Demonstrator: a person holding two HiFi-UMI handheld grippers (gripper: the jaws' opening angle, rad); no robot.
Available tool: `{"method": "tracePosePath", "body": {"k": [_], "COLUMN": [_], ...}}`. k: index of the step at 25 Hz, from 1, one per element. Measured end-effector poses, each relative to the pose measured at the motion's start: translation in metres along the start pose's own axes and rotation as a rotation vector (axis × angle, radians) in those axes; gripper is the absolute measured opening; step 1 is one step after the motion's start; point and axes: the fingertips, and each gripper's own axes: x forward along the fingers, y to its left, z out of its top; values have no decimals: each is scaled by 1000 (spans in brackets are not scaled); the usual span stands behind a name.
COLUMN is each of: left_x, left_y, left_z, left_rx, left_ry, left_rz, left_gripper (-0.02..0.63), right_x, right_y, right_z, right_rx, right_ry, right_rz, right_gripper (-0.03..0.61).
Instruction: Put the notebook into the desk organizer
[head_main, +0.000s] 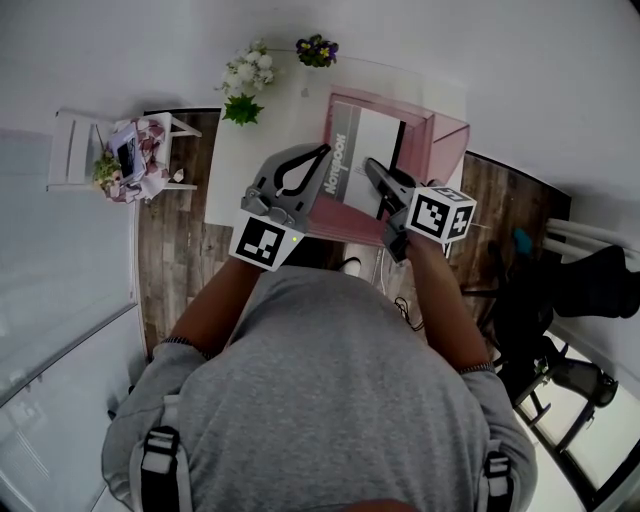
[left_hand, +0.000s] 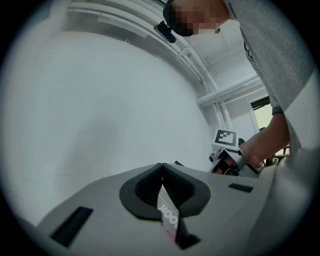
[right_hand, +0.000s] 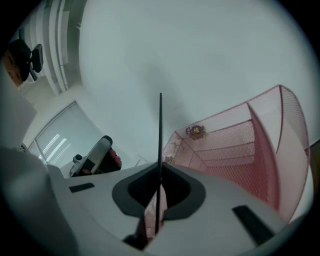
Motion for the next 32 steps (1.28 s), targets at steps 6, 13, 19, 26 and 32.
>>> {"method": "tracePosePath", "body": {"k": [6,13,19,26,32], "left_x": [1,4,5,6,7], "left_y": [4,9,10,15,15], "left_z": [-2,-3,-7,-7,-8], "left_rx": [-18,-29,-35,-44,-42], "left_ry": [2,-5,1,-7,-2], "left_rz": [2,-3,-10,-10,-21], "left_gripper": [20,20,20,20,20], "right_x": [10,18,24,35,40], "right_y": [-17,-25,-37,-43,-42], "right_z": [-1,7,5,-8,-9], "right_rx": [-45,-126,-193,-296,-375], "right_ry": [30,13,35,83,89], "right_rz": [-64,-163,-229,-294,-359], "right_gripper": [23,35,101,238,326]}}
